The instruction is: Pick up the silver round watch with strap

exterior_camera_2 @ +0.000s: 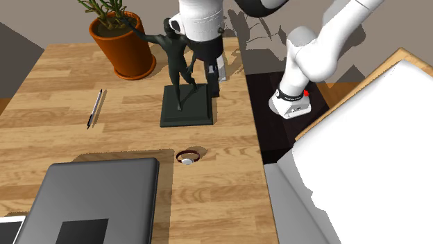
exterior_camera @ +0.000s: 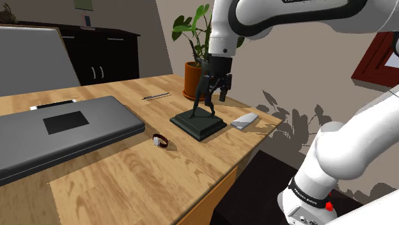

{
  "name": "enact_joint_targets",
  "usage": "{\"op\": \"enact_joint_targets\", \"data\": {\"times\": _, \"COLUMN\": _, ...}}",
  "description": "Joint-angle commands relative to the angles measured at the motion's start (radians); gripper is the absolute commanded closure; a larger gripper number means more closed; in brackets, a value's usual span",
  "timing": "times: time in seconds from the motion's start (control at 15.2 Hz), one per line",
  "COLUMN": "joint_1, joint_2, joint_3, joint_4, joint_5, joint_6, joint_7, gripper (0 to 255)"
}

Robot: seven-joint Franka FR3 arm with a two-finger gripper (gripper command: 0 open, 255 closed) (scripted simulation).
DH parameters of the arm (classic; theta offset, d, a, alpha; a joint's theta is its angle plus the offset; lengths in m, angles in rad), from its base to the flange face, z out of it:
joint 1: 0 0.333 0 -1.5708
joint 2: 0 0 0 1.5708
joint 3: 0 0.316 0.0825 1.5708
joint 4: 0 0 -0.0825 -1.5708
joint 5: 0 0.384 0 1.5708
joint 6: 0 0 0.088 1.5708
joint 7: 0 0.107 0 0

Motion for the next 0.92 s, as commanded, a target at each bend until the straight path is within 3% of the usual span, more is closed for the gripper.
{"op": "enact_joint_targets", "data": {"times": 0.0, "joint_1": 0.009, "joint_2": 0.064, "joint_3": 0.032, "joint_4": 0.039, "joint_5": 0.001, "joint_6": 0.025, "joint_7": 0.041, "gripper": 0}}
{"op": "enact_joint_targets", "data": {"times": 0.4, "joint_1": 0.036, "joint_2": 0.277, "joint_3": 0.111, "joint_4": 0.181, "joint_5": -0.033, "joint_6": 0.089, "joint_7": 0.157, "gripper": 0}}
{"op": "enact_joint_targets", "data": {"times": 0.86, "joint_1": 0.096, "joint_2": 0.554, "joint_3": 0.168, "joint_4": 0.409, "joint_5": -0.123, "joint_6": 0.116, "joint_7": 0.297, "gripper": 0}}
